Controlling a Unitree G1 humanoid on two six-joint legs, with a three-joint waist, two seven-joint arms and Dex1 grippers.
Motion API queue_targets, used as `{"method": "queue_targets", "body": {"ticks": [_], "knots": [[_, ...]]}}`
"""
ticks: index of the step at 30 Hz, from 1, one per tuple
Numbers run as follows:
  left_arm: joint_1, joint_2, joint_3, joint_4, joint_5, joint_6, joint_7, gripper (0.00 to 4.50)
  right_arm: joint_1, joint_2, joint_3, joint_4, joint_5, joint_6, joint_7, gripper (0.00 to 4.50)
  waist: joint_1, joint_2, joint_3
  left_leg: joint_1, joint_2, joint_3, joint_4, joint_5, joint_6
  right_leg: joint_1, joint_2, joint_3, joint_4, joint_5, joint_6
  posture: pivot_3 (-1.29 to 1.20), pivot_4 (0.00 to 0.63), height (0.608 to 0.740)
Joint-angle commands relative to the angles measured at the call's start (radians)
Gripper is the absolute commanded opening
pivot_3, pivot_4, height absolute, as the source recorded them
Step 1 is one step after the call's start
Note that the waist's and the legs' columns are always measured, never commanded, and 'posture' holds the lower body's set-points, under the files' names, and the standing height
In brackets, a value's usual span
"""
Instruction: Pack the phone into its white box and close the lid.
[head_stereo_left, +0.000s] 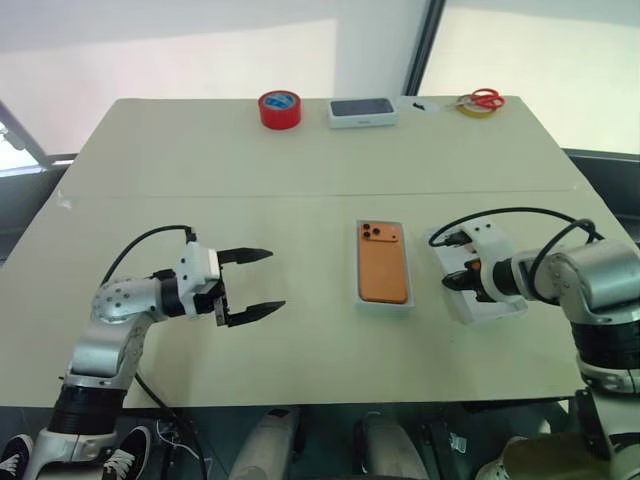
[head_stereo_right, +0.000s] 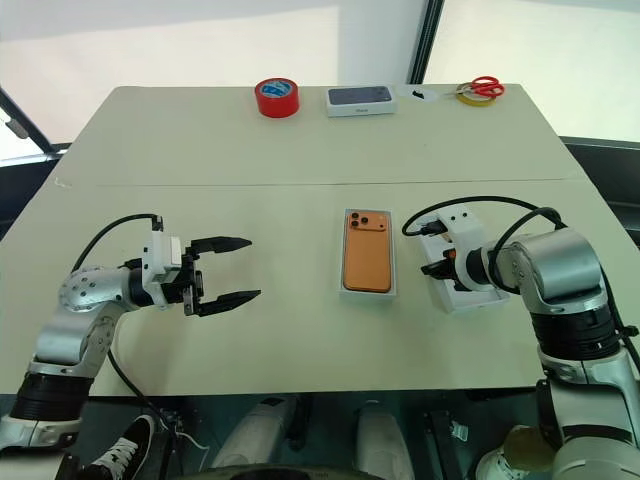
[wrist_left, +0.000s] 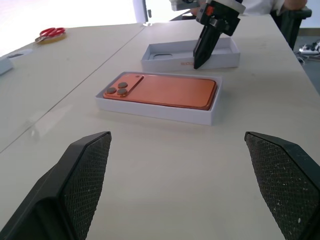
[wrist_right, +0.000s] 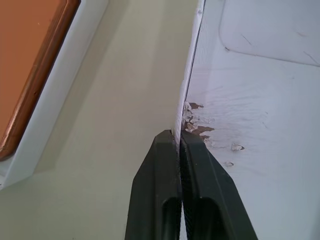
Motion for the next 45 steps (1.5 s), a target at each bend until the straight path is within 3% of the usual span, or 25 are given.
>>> {"method": "queue_targets", "body": {"ticks": [1,4,7,11,16,19,23,28,37,45], "knots": [[-0.027,-0.012,0.018,-0.016,-0.042,0.059,0.048,4.50,-0.055,0.048,-0.053,0.071,-0.054,-0.119,-0.064,0.02,-0.002,0.000,0.000,0.000,0.000,0.000,0.000,0.000,0.000,0.000,0.000,0.000,0.000,0.000,0.000,0.00,0.150,0.736],[-0.043,-0.029,0.024,-0.006,-0.061,0.110,0.083,3.61,-0.118,0.082,-0.097,0.122,-0.079,-0.328,-0.079,0.00,0.002,0.002,0.001,0.000,0.000,0.000,0.000,0.000,0.000,-0.001,0.000,0.000,0.001,0.000,0.000,0.00,0.150,0.736],[-0.063,-0.065,0.029,0.001,-0.066,0.129,0.142,2.13,-0.135,0.147,-0.124,0.087,-0.047,-0.471,-0.054,0.00,0.004,0.003,0.002,-0.001,0.000,0.000,-0.001,0.002,0.001,-0.002,0.000,0.000,0.001,0.001,0.001,0.00,0.150,0.736],[-0.097,-0.128,0.027,0.007,-0.071,0.169,0.227,0.05,-0.118,0.324,-0.195,0.018,0.052,-0.537,-0.067,0.00,0.004,0.003,0.001,-0.001,0.000,-0.001,-0.001,0.003,0.001,-0.002,0.002,0.000,0.001,0.001,0.001,0.00,0.150,0.736],[-0.123,-0.177,0.025,0.008,-0.063,0.181,0.296,0.05,-0.095,0.548,-0.283,-0.050,0.199,-0.511,-0.137,0.00,0.003,0.003,0.001,0.000,0.001,-0.001,0.000,0.004,-0.001,-0.002,0.003,0.000,0.005,0.002,0.001,0.00,0.150,0.736],[-0.115,-0.193,0.009,-0.022,-0.070,0.202,0.315,0.05,-0.094,0.692,-0.378,-0.071,0.398,-0.323,-0.203,0.00,0.005,0.003,0.001,0.000,0.001,-0.001,0.000,0.004,-0.001,-0.003,0.003,0.000,0.005,0.002,0.001,0.00,0.150,0.736],[-0.108,-0.187,-0.009,-0.041,-0.081,0.219,0.292,0.05,-0.085,0.769,-0.444,-0.088,0.546,-0.158,-0.268,0.00,0.004,0.003,0.001,0.000,0.001,-0.002,0.000,0.004,-0.002,-0.003,0.003,0.001,0.005,0.002,0.001,0.00,0.150,0.736],[-0.104,-0.190,-0.028,-0.039,-0.053,0.197,0.289,0.05,-0.026,0.789,-0.445,-0.059,0.644,0.014,-0.337,0.00,0.004,0.004,0.000,0.000,0.001,-0.002,-0.001,0.003,-0.004,-0.003,0.003,0.001,0.005,0.002,0.000,0.00,0.150,0.736],[-0.089,-0.251,-0.155,-0.014,0.052,0.145,0.317,0.05,-0.048,0.760,-0.488,0.088,0.580,-0.002,-0.432,0.00,0.005,0.006,-0.001,0.000,0.001,-0.001,-0.002,0.003,-0.004,-0.004,0.003,0.002,0.005,0.002,0.000,0.00,0.150,0.736],[-0.187,-0.358,-0.205,0.106,0.110,0.116,0.348,0.05,-0.034,0.676,-0.452,0.166,0.534,-0.081,-0.369,0.00,0.008,0.007,-0.004,0.001,0.001,-0.001,-0.001,0.004,-0.002,-0.002,0.003,0.001,0.005,0.002,0.000,0.00,0.150,0.736]]}}
